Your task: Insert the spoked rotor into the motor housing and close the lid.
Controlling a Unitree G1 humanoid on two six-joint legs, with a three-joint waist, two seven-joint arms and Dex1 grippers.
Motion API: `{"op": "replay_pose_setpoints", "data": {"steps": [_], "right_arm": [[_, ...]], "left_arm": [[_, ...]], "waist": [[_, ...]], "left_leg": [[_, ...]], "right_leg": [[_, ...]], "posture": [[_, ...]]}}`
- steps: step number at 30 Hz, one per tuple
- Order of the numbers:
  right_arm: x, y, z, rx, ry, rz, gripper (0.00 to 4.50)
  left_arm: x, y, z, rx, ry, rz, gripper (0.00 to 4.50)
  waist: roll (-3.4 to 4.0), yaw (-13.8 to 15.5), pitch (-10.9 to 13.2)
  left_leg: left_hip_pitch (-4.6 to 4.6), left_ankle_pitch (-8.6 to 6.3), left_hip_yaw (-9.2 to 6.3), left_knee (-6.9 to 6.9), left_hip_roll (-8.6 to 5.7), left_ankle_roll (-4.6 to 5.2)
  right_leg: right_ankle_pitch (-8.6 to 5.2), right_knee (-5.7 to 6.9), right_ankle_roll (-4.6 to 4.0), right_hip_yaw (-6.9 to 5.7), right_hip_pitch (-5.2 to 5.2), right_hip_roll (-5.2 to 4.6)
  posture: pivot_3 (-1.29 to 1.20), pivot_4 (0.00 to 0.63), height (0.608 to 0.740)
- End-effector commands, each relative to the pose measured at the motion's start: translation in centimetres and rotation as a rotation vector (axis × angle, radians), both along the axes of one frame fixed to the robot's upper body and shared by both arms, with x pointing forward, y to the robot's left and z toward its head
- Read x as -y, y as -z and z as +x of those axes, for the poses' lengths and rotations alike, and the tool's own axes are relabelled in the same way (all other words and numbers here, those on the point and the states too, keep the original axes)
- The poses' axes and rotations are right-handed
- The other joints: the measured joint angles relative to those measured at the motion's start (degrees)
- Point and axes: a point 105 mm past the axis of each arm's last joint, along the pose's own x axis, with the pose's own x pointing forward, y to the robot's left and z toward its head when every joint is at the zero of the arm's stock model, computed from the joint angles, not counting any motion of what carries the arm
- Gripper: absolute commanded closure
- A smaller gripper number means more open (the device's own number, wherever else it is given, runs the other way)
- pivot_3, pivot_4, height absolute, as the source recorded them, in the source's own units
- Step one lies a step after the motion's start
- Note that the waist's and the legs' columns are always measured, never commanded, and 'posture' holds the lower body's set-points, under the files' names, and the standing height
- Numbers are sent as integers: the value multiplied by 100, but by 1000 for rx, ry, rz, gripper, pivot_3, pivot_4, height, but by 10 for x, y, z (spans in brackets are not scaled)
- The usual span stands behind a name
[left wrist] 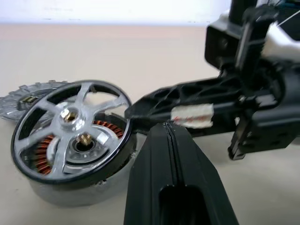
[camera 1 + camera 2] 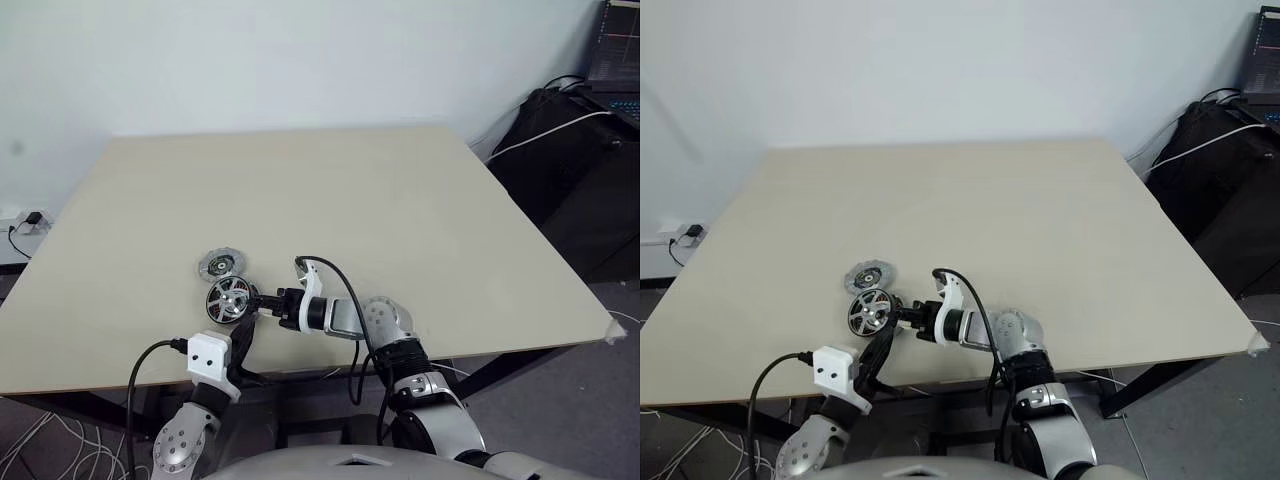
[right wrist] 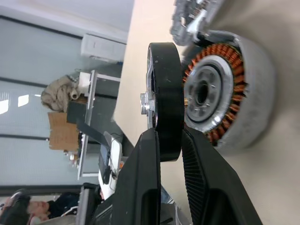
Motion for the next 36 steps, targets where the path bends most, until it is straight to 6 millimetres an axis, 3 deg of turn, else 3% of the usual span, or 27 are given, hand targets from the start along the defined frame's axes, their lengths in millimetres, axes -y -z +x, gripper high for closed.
{"op": "replay_pose_setpoints", "data": {"steps": [1, 3, 8, 28, 31, 35, 36], "right_arm": [[-39, -35, -1, 61, -57, 117, 4146], [-40, -35, -1, 63, -57, 117, 4146], [-39, -37, 0, 71, -50, 121, 2543], [-5, -55, 33, 272, 152, 32, 2543], [-7, -62, 27, 365, 97, 18, 3140], [-13, -65, 13, 465, -20, -8, 4439], [-15, -64, 10, 481, -46, -14, 4475]], "left_arm": [[2, -16, 3, 58, 2, -1, 4500], [3, -17, 3, 57, 2, -2, 4500], [3, -16, 3, 54, 5, -4, 4500], [8, -21, 8, 61, 25, -13, 4500], [6, -18, 8, 59, 28, -14, 4500], [3, -12, 6, 50, 30, -12, 4500], [2, -10, 5, 48, 30, -12, 4500]], "waist": [[0, -1, 0], [1, 0, 0], [0, 1, -1], [0, 1, 0], [0, 0, 0], [0, -1, -1], [-2, 1, -1]], "left_leg": [[1, 0, 0, 0, 0, 0], [1, 0, 0, 1, 0, 0], [2, 0, 0, 3, -1, 0], [1, 0, -6, 7, -5, 0], [1, 0, -6, 8, -6, 0], [1, 1, -10, 8, -6, 0], [1, 1, -10, 9, -6, 1]], "right_leg": [[1, 1, 1, 0, 0, 0], [1, 1, 2, 0, 1, 0], [1, 3, 2, 0, 1, 0], [1, 6, 3, 0, 1, 1], [1, 6, 2, 1, 0, 2], [1, 6, 3, 0, 0, 4], [1, 6, 3, 0, 0, 4]], "posture": [[0, 0, 740], [0, 0, 740], [0, 0, 740], [0, 0, 740], [0, 0, 740], [0, 0, 740], [0, 0, 740]]}}
